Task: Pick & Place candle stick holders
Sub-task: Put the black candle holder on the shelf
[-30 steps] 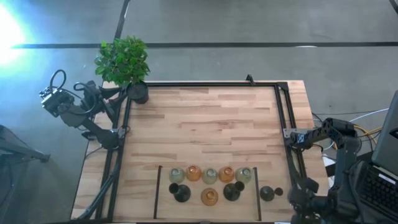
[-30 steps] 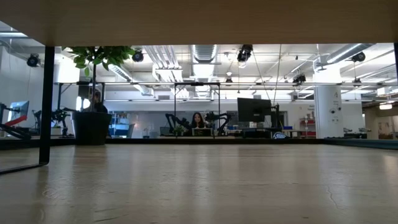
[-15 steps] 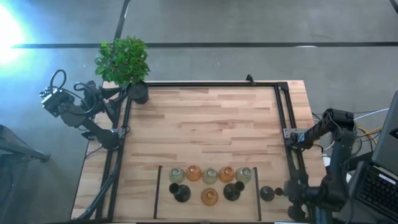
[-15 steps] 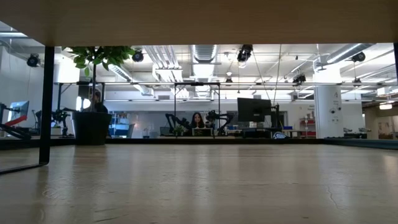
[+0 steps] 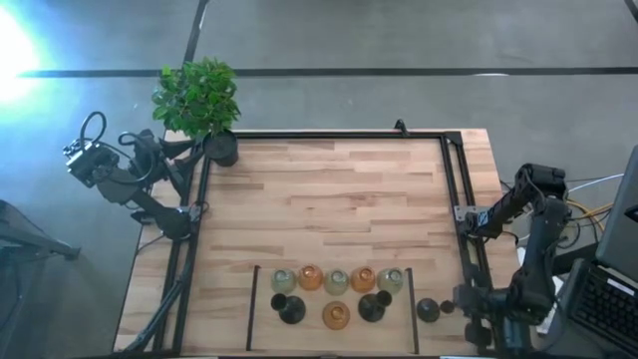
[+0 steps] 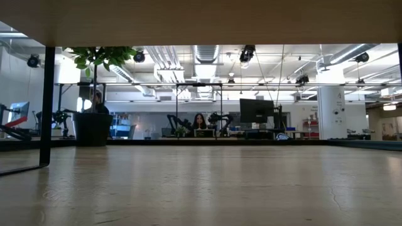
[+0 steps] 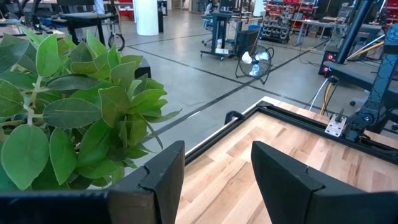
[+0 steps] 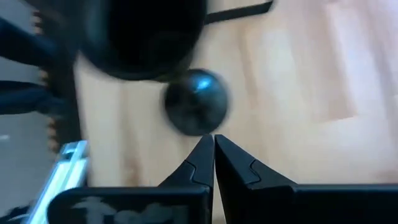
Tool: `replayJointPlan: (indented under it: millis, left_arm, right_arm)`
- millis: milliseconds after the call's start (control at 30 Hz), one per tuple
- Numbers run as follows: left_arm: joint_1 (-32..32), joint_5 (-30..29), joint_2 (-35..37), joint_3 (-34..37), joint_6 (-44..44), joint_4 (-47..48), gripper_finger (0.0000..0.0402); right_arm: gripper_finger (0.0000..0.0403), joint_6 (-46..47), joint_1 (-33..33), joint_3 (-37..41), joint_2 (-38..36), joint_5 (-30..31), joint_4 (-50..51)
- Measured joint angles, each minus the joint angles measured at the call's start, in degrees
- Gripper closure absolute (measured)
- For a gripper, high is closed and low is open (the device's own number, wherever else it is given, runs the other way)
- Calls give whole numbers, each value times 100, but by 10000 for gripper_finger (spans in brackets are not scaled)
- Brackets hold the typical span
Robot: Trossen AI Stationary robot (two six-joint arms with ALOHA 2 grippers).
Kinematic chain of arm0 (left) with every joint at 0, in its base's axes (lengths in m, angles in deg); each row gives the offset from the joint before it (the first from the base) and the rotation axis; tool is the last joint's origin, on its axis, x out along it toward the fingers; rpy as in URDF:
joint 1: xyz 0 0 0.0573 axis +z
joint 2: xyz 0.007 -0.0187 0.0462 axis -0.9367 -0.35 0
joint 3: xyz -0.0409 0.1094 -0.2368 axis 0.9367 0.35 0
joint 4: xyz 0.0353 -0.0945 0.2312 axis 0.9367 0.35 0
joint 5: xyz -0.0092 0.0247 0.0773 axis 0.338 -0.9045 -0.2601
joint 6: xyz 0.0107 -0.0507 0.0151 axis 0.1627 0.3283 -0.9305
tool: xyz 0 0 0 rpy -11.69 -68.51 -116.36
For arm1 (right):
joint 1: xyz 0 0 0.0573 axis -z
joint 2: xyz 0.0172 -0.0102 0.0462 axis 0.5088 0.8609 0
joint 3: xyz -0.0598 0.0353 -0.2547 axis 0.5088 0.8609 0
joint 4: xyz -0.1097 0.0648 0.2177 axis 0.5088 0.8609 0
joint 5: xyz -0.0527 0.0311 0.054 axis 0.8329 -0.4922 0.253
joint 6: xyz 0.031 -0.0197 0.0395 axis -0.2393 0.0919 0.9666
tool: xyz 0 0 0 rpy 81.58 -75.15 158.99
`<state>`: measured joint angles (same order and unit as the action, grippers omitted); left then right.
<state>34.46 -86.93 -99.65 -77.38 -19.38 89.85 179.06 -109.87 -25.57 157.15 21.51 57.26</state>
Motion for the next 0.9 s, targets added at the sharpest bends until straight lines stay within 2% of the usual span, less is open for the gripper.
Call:
replayJointPlan:
  millis: [133,500,633,800,900]
  left_arm:
    - [-2,0,-2,0,1,0,211]
    - [-2,1,-2,0,1,2,211]
    - [0,1,-2,0,0,2,211]
    - [-2,1,-2,0,0,1,211]
    - [0,1,-2,0,-1,2,211]
  right_arm:
    - [394,29,0,190,-212,-42,-101]
    - [394,-227,-9,535,-1727,-18,226]
    - [394,-560,-6,785,-2217,90,-65]
    - [394,-442,0,1129,-2613,460,-324]
    - [394,-972,-2,1279,-2709,517,-429]
